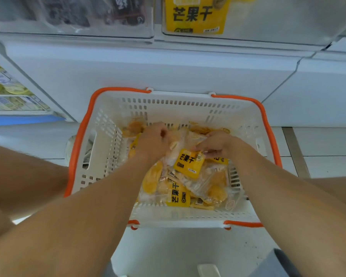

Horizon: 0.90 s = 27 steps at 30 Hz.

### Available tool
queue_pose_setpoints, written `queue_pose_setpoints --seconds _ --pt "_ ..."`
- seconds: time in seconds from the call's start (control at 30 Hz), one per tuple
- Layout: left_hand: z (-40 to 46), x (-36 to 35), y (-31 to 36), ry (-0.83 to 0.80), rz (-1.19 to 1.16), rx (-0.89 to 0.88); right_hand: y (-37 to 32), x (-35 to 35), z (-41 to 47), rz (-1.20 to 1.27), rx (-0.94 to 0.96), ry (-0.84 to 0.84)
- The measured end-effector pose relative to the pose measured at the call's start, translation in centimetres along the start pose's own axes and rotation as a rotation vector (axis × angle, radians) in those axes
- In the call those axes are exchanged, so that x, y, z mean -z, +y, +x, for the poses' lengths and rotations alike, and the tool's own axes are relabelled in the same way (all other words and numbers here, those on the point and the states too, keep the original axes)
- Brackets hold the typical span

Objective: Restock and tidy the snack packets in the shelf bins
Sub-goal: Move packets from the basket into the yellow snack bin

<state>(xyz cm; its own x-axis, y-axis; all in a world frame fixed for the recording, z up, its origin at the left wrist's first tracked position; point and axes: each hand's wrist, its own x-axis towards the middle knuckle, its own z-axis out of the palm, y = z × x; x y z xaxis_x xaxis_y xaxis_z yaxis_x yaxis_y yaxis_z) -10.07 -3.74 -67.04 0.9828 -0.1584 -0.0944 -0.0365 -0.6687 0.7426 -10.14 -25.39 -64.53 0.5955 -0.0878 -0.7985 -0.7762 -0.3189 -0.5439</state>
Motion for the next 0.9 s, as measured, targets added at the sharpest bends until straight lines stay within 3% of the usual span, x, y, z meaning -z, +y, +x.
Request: queue_pose_setpoints --seconds 0.1,0.17,0.27,0.37,0.43,0.53,0.73,0.83,0.9 --pt "-1.1 -1.5 0.6 -0.409 0.202 -0.080 0.3 -0.8 0.2 0.389 -0.008 -0.134" --pt "-2.5 -2.2 -0.1 -0.472 0.274 -0.029 1.3 -0.9 0.8 0.642 -0.041 -0.175" --pt "-3.8 -2.6 -0.9 -0.480 0.126 0.070 3.0 -1.8 1.3 0.683 -0.031 -0.214" --pt "-2.7 -2.4 -0.8 -0.330 0.111 0.223 3.9 -3.0 1.8 0.415 0.026 -0.043" --pt "-1.9 -2.1 -0.7 -0.283 0.134 0.405 4.0 -2.9 2.3 0.056 0.083 0.066" --pt "-2.0 -2.3 -0.7 -0.243 0.080 0.567 3.1 -2.4 2.0 -0.409 0.039 0.045" --pt "-2.0 -3.4 -0.2 -0.154 -0.147 0.768 3.0 -3.5 1.6 -0.646 -0.217 -0.164" --pt "-1.7 -3.6 0.4 -0.152 -0.280 0.756 3.8 -4.1 1.5 -0.779 -0.142 -0.063" --pt "-1.5 -3.3 0.6 -0.201 -0.316 0.679 4.2 -4.0 1.8 -0.704 -0.101 0.030"
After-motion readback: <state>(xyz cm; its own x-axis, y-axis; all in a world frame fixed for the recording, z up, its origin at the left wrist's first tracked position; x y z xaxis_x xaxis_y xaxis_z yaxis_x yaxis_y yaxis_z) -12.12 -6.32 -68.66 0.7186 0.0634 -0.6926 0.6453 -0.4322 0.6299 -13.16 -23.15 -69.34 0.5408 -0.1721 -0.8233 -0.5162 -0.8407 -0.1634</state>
